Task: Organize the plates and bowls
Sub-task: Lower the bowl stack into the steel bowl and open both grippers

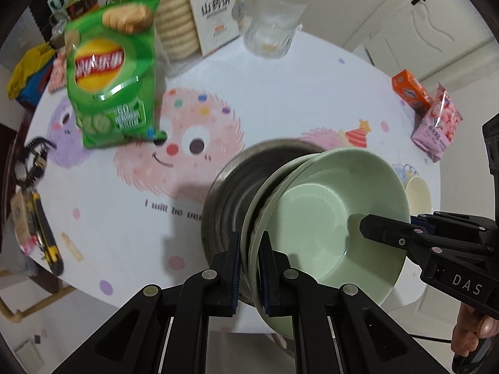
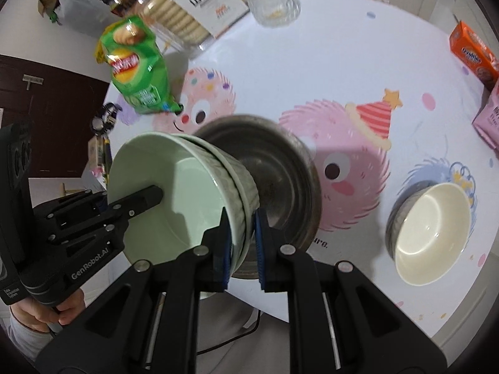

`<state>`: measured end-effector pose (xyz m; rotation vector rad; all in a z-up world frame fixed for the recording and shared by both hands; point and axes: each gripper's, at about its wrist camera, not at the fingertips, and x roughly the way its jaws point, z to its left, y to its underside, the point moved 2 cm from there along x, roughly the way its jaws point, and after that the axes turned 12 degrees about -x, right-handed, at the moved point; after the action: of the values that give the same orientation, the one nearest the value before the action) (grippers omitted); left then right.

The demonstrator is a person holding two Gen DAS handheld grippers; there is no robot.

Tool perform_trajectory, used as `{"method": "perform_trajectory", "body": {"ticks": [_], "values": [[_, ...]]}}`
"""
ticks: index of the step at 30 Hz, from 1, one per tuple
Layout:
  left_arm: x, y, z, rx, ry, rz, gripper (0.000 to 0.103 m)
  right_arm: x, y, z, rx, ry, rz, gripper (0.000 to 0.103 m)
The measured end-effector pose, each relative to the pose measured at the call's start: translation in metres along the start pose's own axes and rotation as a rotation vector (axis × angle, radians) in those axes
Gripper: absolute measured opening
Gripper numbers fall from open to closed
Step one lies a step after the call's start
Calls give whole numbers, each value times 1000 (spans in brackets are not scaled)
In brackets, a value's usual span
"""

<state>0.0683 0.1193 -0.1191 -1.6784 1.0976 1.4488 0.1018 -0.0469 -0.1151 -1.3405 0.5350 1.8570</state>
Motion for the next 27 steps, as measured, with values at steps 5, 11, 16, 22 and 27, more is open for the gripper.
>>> {"method": "perform_trajectory", "body": {"ticks": [5,11,16,22,27], "values": [[23,3,4,-1,-1,24,9,23,2,-7,11,28,42,15],[43,6,7,-18,0,41,10,38,4,-12,-1,73,65,14],[53,7,7,-17,-25,34,10,50,5,-15,11,89,79,13],[57,5,8,-23,-52,22,12,53,5,-16,24,102,68,15],[43,1,-5,48,-66,-25,49,49,-1,-11,15,109,56,30]]}}
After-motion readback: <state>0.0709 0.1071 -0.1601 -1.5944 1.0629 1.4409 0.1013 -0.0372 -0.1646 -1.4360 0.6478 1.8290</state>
